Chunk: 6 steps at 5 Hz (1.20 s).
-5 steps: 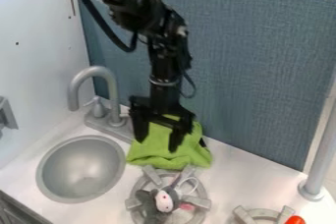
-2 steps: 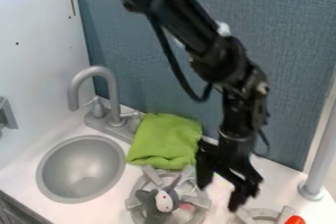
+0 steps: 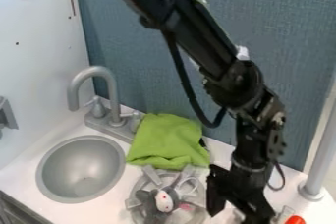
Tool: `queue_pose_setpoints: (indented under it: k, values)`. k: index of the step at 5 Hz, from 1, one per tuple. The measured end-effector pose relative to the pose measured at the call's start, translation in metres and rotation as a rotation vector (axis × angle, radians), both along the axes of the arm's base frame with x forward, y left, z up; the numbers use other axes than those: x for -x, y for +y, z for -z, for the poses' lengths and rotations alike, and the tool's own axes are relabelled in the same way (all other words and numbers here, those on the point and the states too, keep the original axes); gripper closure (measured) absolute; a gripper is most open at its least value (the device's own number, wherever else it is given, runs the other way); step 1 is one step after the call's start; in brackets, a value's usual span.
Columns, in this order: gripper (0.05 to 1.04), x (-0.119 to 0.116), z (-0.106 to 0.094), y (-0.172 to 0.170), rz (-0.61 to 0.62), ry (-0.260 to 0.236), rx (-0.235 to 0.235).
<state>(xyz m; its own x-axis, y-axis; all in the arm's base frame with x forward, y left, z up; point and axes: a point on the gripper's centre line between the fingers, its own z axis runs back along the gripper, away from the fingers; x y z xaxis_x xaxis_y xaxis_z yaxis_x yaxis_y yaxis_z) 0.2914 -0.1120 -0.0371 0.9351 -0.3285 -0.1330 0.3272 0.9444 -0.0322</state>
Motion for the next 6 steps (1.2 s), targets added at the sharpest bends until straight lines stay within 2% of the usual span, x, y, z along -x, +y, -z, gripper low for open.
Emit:
queue_pose_setpoints:
  k: [1,2,3,4,5,6]
  values:
    - [0.083,0.002,0.0,-0.012,0.036,-0.009,0.023]
    - [0.083,-0.002,0.002,-0.029,0.084,-0.018,0.073]
    - [0.083,-0.008,0.012,-0.041,0.127,-0.01,0.082]
    - [0.083,-0.012,0.023,-0.046,0.138,0.009,0.06]
    - [0.083,-0.017,0.041,-0.047,0.137,0.053,0.025]
    - [0.14,-0.021,0.049,-0.046,0.1,0.082,-0.008]
